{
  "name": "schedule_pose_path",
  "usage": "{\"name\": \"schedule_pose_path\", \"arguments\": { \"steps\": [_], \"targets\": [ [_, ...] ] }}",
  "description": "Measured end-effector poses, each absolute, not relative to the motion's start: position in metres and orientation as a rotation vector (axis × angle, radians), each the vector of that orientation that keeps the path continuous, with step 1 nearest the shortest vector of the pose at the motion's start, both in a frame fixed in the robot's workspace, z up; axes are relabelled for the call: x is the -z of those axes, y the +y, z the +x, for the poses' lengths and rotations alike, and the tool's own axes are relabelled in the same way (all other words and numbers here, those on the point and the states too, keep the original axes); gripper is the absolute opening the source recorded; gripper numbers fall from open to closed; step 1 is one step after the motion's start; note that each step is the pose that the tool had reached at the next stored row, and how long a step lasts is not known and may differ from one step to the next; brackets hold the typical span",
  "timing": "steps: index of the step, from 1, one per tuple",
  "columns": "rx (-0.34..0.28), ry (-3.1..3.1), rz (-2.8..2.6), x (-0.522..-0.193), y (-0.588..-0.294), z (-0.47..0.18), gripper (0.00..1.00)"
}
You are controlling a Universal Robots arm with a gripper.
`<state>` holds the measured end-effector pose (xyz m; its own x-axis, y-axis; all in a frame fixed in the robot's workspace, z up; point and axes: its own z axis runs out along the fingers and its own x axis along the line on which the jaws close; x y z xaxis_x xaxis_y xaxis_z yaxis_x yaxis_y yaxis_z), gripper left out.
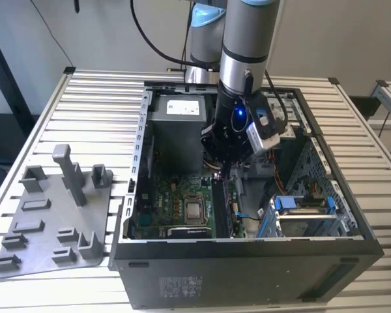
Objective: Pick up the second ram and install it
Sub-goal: 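Insert the second ram into the second slot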
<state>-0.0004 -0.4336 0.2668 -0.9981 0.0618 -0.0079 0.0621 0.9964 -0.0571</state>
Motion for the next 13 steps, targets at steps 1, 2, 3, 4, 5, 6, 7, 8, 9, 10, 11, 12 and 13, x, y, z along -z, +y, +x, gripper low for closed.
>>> {"name": "schedule_pose_path", "arguments": {
  "steps": [1, 2, 3, 4, 5, 6, 7, 8, 9, 10, 11, 12, 13],
  "targets": [
    [0.090, 3.133, 0.097, -0.266, -0.434, 0.000, 0.14],
    [0.091, 3.133, 0.098, -0.266, -0.434, 0.000, 0.14],
    [0.091, 3.133, 0.098, -0.265, -0.434, 0.000, 0.14],
    [0.091, 3.133, 0.098, -0.264, -0.434, 0.000, 0.14],
    [0.092, 3.133, 0.098, -0.263, -0.434, 0.000, 0.14],
    [0.092, 3.133, 0.098, -0.263, -0.434, 0.000, 0.14],
    [0.093, 3.133, 0.099, -0.262, -0.434, 0.000, 0.14],
    [0.093, 3.133, 0.099, -0.261, -0.434, 0.000, 0.14],
    [0.093, 3.133, 0.099, -0.260, -0.434, 0.000, 0.14],
    [0.093, 3.133, 0.099, -0.259, -0.434, 0.000, 0.14],
    [0.093, 3.133, 0.100, -0.258, -0.434, 0.000, 0.14],
    [0.094, 3.132, 0.100, -0.257, -0.434, 0.000, 0.14],
    [0.094, 3.132, 0.100, -0.256, -0.434, 0.000, 0.14]
  ]
}}
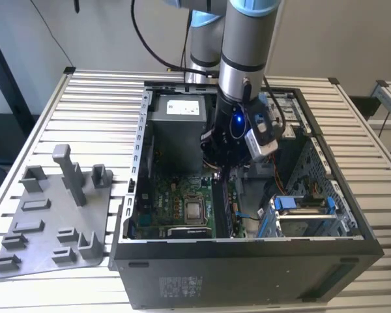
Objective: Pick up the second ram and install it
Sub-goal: 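Insert the second ram into the second slot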
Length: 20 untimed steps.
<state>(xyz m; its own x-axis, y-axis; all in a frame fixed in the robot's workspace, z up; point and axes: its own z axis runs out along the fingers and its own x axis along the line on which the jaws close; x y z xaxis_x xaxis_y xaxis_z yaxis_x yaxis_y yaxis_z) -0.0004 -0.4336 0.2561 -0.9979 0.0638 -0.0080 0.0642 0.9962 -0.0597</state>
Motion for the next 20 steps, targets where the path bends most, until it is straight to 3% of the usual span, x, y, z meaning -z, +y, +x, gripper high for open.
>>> {"name": "schedule_pose_path", "arguments": {
  "steps": [20],
  "targets": [
    [0.125, 3.131, 0.100, -0.240, -0.434, 0.001, 0.14]
  ]
}}
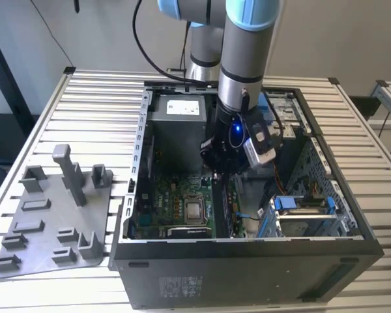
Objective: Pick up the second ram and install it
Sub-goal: 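Insert the second ram into the second slot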
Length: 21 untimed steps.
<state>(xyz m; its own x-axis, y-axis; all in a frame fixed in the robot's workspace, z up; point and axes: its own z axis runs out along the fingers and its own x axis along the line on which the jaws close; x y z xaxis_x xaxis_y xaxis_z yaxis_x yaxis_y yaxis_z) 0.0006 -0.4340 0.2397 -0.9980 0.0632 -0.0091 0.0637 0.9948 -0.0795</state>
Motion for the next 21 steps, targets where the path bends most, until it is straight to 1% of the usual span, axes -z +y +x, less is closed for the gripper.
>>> {"name": "schedule_pose_path", "arguments": {
  "steps": [11, 21],
  "targets": [
    [0.121, 3.131, 0.042, -0.221, -0.435, -0.004, 0.14],
    [0.121, 3.132, 0.041, -0.217, -0.438, -0.009, 0.14]
  ]
}}
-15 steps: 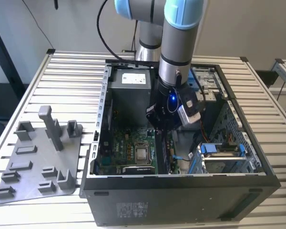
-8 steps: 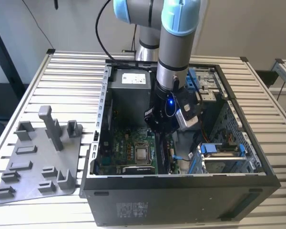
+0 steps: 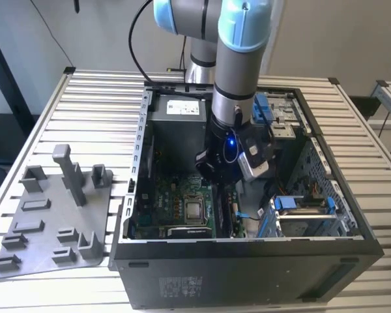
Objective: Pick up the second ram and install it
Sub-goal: 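Insert the second ram into the second slot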
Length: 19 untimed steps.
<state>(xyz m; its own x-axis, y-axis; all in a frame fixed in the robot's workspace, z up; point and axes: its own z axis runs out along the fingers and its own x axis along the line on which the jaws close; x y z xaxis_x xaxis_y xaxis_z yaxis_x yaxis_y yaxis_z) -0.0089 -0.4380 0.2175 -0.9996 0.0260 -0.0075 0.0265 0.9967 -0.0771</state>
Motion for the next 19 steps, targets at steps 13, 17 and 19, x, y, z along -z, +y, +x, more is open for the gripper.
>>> {"name": "schedule_pose_path", "arguments": {
  "steps": [13, 17, 19],
  "targets": [
    [0.120, 3.135, 0.037, -0.235, -0.441, -0.006, 0.14],
    [0.119, 3.135, 0.037, -0.235, -0.448, -0.006, 0.14],
    [0.118, 3.135, 0.037, -0.235, -0.450, -0.006, 0.14]
  ]
}}
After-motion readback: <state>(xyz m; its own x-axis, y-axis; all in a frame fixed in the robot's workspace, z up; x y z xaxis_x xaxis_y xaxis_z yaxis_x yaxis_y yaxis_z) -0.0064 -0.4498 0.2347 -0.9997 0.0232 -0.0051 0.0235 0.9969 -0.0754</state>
